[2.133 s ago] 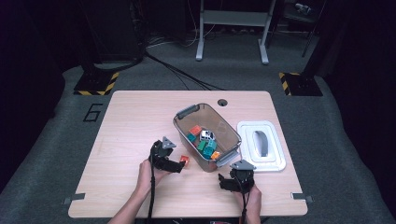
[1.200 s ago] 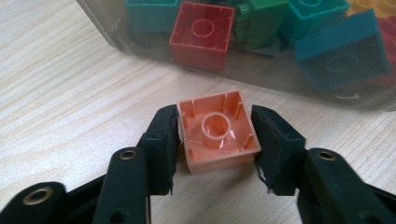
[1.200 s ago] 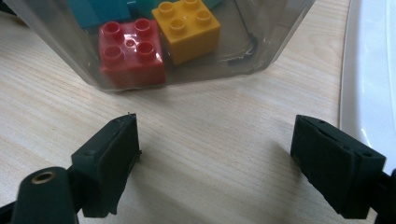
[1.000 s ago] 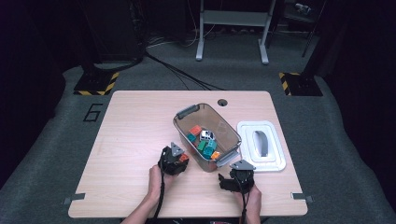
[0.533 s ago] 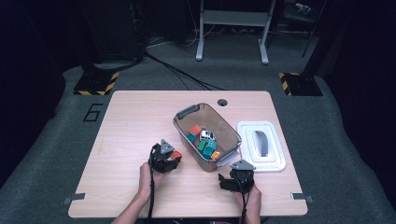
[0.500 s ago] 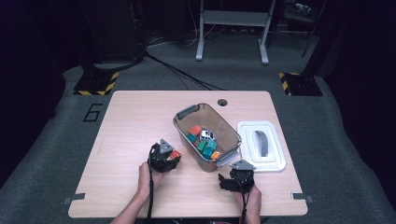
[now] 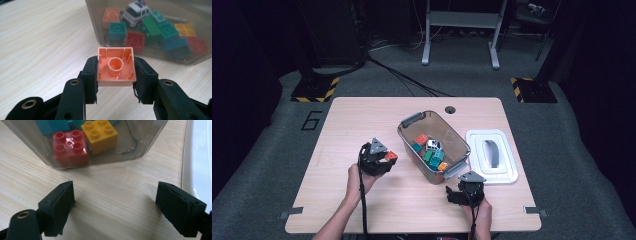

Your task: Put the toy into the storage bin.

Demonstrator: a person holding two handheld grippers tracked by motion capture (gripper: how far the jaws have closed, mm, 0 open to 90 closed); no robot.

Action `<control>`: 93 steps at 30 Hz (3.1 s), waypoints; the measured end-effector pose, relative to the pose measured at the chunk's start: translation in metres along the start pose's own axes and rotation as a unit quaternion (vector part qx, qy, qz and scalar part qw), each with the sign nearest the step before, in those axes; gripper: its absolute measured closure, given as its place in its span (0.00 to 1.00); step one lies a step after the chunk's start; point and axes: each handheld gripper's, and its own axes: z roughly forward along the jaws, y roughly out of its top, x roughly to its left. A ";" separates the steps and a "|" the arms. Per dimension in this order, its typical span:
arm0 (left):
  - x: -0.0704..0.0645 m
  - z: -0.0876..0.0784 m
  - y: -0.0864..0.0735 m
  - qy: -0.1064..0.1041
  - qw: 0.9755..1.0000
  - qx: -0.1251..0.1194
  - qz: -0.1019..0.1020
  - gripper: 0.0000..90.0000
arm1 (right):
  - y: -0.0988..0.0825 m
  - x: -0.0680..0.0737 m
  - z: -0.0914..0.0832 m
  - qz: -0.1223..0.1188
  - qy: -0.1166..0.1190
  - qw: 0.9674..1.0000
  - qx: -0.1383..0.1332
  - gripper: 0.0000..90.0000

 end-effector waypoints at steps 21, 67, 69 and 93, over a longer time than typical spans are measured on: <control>-0.009 -0.025 0.070 -0.031 0.998 -0.005 0.048 0.65 | 0.000 0.000 0.000 0.002 -0.002 1.000 0.000 0.17; -0.053 0.006 0.087 -0.078 0.993 0.048 0.074 0.29 | 0.000 0.000 0.000 0.005 -0.005 1.000 -0.001 0.17; -0.048 -0.003 0.080 -0.071 0.994 0.041 0.069 0.25 | 0.000 0.000 0.000 0.005 -0.005 1.000 -0.001 0.17; 0.008 -0.006 -0.025 -0.013 0.999 0.045 -0.015 0.10 | 0.000 0.000 0.000 0.005 -0.004 1.000 -0.001 0.17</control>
